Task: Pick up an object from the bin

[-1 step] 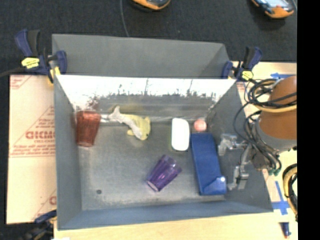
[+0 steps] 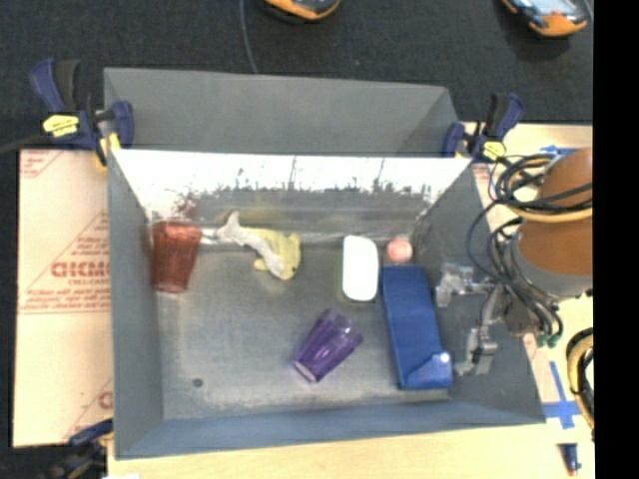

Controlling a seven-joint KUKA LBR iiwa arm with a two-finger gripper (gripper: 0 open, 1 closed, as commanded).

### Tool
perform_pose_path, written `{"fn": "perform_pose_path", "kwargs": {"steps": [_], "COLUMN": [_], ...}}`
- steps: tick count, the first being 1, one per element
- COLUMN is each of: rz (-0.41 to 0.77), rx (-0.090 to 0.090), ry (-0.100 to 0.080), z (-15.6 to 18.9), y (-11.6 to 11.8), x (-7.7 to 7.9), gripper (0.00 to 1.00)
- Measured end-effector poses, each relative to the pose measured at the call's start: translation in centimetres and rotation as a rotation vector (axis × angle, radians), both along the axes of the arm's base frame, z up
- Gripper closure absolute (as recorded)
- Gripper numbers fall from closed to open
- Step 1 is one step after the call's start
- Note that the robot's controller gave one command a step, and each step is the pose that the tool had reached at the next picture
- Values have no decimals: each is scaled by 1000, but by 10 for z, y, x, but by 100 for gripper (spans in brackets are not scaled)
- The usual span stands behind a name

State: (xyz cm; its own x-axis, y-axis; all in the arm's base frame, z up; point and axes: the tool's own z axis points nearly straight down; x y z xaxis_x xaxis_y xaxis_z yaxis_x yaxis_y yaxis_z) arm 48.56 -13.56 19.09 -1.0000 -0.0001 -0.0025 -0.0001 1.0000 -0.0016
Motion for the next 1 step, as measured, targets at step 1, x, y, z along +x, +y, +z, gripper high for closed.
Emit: {"fn": "perform_pose_path", "kwargs": {"steps": [1], "rz": [63], "rx": [-2], "ry": [-5], "z": [-80], "y": [41], "x": [-5], "gripper": [0]}}
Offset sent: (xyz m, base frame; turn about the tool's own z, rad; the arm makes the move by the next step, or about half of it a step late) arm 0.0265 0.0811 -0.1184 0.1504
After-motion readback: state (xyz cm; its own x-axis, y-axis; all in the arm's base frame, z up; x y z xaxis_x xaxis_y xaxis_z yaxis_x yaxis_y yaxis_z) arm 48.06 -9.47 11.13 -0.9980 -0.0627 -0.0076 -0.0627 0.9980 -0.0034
